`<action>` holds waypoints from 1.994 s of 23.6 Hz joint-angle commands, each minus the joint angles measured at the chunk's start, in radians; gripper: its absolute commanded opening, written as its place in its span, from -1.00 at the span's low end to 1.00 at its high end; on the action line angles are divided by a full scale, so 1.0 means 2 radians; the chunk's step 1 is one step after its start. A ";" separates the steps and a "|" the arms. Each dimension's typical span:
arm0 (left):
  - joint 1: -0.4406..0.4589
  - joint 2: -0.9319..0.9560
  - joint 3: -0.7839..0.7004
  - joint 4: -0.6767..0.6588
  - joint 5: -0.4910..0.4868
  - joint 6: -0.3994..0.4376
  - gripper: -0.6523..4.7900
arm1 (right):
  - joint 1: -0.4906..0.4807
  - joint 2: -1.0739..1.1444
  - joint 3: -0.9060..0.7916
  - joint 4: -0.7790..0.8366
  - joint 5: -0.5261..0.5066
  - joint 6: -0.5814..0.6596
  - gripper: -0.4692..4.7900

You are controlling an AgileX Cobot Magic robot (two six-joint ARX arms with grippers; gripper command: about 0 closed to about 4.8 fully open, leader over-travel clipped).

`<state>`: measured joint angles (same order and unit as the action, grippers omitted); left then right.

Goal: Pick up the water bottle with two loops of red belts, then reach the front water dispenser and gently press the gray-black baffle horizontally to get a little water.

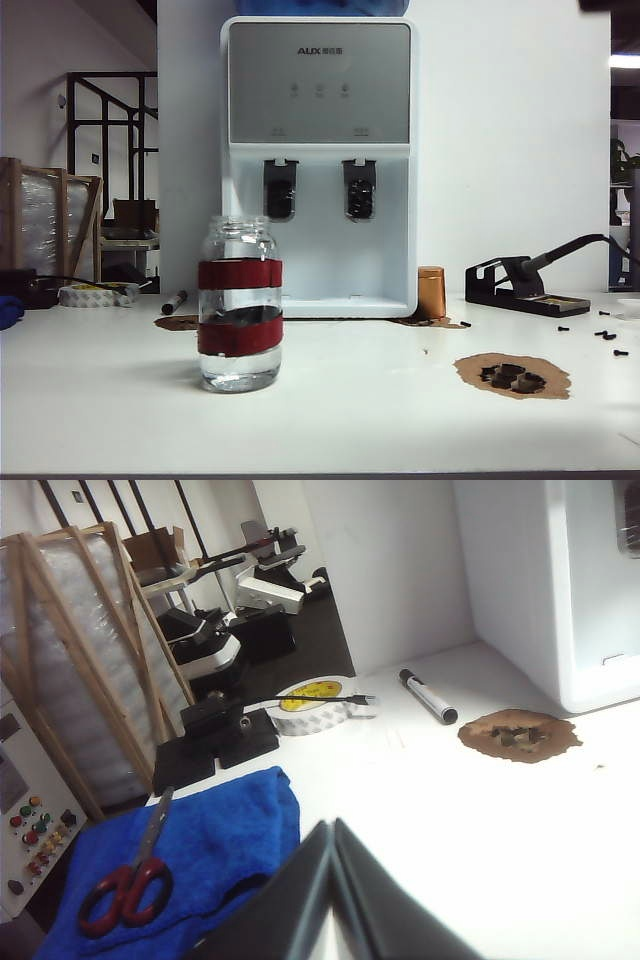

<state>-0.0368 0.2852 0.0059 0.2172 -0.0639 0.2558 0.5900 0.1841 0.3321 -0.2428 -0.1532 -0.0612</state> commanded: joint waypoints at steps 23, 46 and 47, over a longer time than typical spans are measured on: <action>0.001 -0.142 -0.001 -0.169 0.000 0.003 -0.76 | 0.000 -0.091 -0.108 0.021 0.052 0.033 -0.84; 0.001 -0.142 -0.001 -0.169 0.000 0.003 -0.76 | 0.000 -0.091 -0.108 0.021 0.051 0.036 -0.82; 0.001 -0.142 -0.001 -0.169 0.000 0.003 -0.76 | 0.000 -0.091 -0.108 0.021 0.051 0.036 -0.82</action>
<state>-0.0368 0.0017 0.0059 -0.1249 -0.0647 0.2558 0.5900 0.0025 0.1150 -0.2127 -0.0525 0.0051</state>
